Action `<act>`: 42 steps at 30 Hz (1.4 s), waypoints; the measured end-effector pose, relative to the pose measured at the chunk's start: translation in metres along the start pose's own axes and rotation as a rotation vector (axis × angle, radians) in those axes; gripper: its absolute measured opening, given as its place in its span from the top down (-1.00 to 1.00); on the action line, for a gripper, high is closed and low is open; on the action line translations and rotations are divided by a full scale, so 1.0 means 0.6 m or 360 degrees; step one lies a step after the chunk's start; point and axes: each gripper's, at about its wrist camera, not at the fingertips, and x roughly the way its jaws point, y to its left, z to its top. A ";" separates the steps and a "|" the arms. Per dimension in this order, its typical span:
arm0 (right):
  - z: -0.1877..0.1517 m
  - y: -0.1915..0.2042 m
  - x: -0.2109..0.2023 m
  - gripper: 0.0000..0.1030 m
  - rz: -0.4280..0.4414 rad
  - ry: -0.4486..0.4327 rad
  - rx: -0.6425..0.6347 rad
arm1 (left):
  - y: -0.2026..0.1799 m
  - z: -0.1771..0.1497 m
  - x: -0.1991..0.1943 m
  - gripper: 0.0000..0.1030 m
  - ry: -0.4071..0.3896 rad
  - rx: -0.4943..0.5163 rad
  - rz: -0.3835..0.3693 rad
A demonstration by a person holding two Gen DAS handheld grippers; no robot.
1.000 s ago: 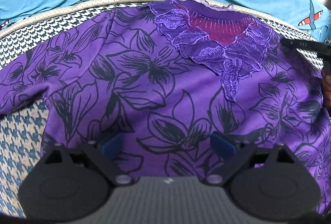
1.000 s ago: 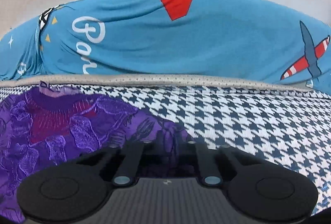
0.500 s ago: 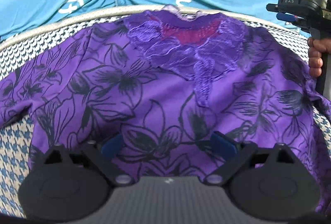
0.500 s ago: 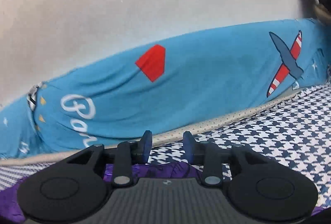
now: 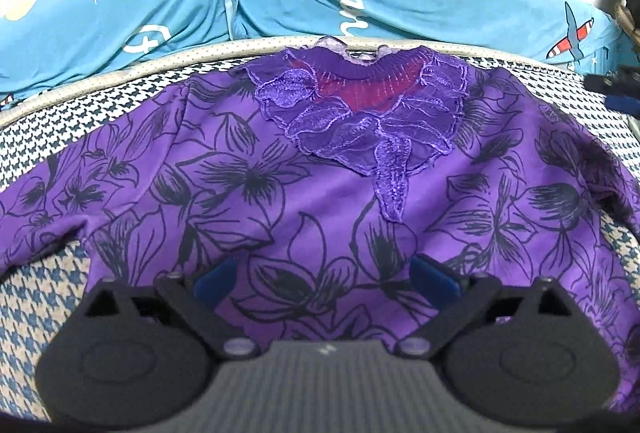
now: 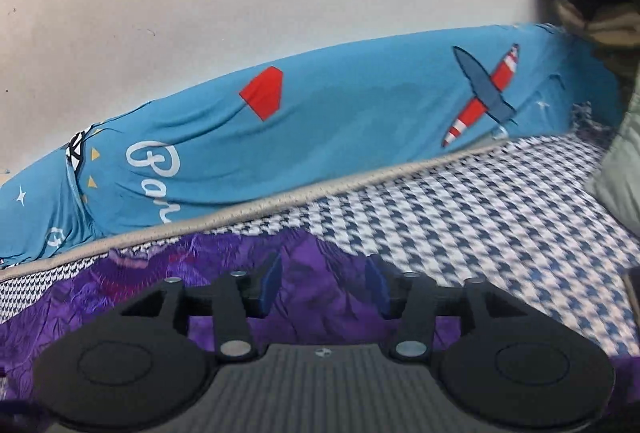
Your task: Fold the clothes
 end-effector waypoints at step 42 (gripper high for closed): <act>-0.084 -0.211 -0.180 0.39 -0.0518 0.0138 0.0646 | 0.024 -0.016 -0.059 -0.92 -0.0104 -0.0125 0.0020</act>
